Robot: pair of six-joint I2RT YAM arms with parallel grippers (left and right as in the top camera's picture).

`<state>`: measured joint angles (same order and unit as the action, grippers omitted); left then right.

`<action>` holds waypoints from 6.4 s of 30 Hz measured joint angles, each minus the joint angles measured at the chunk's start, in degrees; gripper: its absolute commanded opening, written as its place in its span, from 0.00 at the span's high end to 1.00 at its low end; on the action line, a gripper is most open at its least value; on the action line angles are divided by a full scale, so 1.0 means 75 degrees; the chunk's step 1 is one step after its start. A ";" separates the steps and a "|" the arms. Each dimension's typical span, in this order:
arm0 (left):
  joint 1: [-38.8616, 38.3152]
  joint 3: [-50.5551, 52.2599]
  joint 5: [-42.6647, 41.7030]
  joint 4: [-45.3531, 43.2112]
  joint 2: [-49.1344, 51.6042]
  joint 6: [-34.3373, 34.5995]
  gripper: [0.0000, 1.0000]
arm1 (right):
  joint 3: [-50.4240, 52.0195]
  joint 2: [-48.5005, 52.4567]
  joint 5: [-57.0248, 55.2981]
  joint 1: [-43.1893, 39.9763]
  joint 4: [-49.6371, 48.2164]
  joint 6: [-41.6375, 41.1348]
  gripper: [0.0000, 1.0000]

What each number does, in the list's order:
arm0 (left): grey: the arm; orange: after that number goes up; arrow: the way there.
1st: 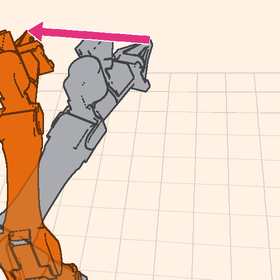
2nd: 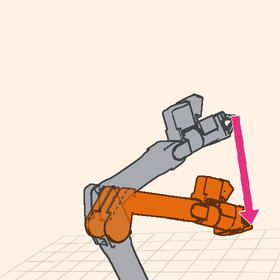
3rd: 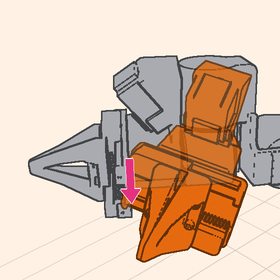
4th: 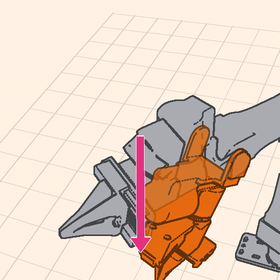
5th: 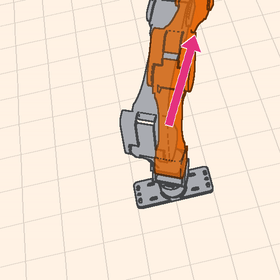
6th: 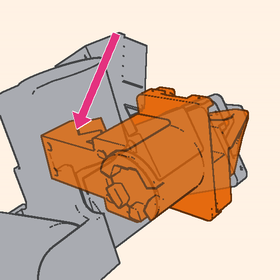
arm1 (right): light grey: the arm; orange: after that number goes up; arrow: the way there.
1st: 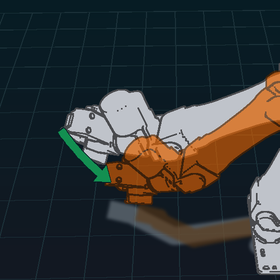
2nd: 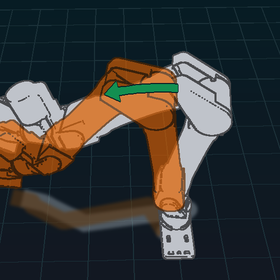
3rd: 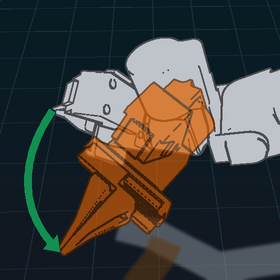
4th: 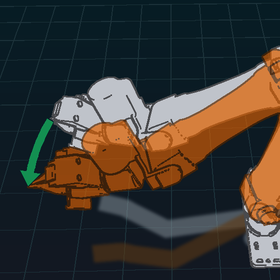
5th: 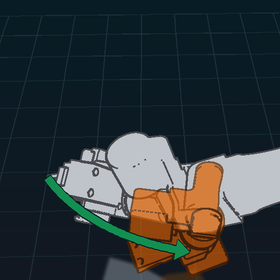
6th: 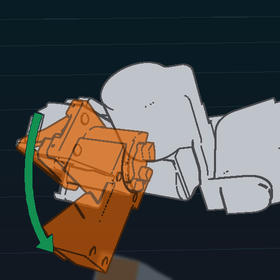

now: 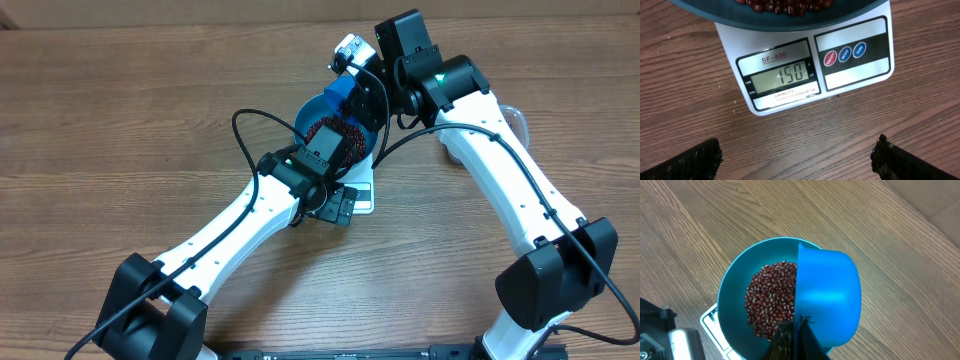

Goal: Scoop item into bowl and weigh 150g on scale

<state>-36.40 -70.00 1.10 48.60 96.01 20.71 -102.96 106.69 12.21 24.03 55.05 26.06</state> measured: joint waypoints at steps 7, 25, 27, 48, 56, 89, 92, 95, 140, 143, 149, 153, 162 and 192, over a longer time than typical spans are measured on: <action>0.0000 0.0000 0.0000 0.0000 0.0000 0.0000 0.00 | 0.0000 0.0000 0.0070 0.0000 -0.0017 -0.0309 0.96; 0.0000 0.0000 0.0000 0.0000 0.0000 0.0000 0.00 | 0.0000 0.0000 0.0221 -0.0020 -0.0058 -0.0685 0.96; 0.0000 0.0000 0.0000 0.0000 0.0000 0.0000 0.00 | 0.0000 0.0000 0.0458 -0.0079 -0.0070 -0.0880 0.96; 0.0000 0.0000 0.0000 0.0000 0.0000 0.0000 0.00 | -0.0003 0.0000 0.5228 -0.3762 0.0289 -0.3005 0.96; 0.0000 0.0000 0.0000 0.0000 0.0000 0.0000 0.01 | -0.0003 0.0000 0.2713 -0.4607 0.1268 -0.3080 0.96; 0.0000 0.0000 0.0003 0.0000 0.0000 0.0000 0.00 | 0.0676 0.0000 -0.5214 -0.2189 0.0831 -0.2387 0.96; 0.0000 0.0000 0.0000 0.0000 0.0000 0.0000 0.00 | 0.0670 0.0000 -0.5365 -0.2130 0.0831 -0.2326 0.96; 0.0000 0.0000 0.0000 0.0000 0.0000 0.0000 0.00 | 0.0670 0.0000 -0.5313 -0.2151 0.0839 -0.2296 0.96; 0.0000 0.0000 0.0000 0.0000 0.0000 0.0000 0.00 | -0.1116 0.0000 0.1341 -0.0597 0.1169 -0.1227 0.96; 0.0000 0.0000 0.0000 0.0000 0.0000 -0.0003 0.00 | -0.1110 0.0093 0.1338 -0.0551 0.1160 -0.1183 0.96; 0.0000 0.0000 0.0003 0.0000 0.0000 0.0000 0.00 | -0.1096 0.0507 0.1326 -0.0551 0.1157 -0.1128 0.96; 0.0000 0.0000 0.0003 0.0000 0.0000 0.0000 0.00 | -0.1067 0.0845 0.1311 -0.0551 0.1172 -0.1102 0.96; 0.0000 0.0000 0.0000 0.0000 0.0000 0.0000 0.00 | -0.1055 0.1271 0.1084 -0.0548 0.1174 -0.0860 0.96; 0.0000 0.0000 0.0003 0.0000 0.0000 0.0000 0.00 | -0.0484 0.1361 0.1606 -0.0542 0.1017 -0.0670 0.96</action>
<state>-36.40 -70.00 1.13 48.60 96.01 20.71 -106.59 116.90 24.25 19.97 62.67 21.04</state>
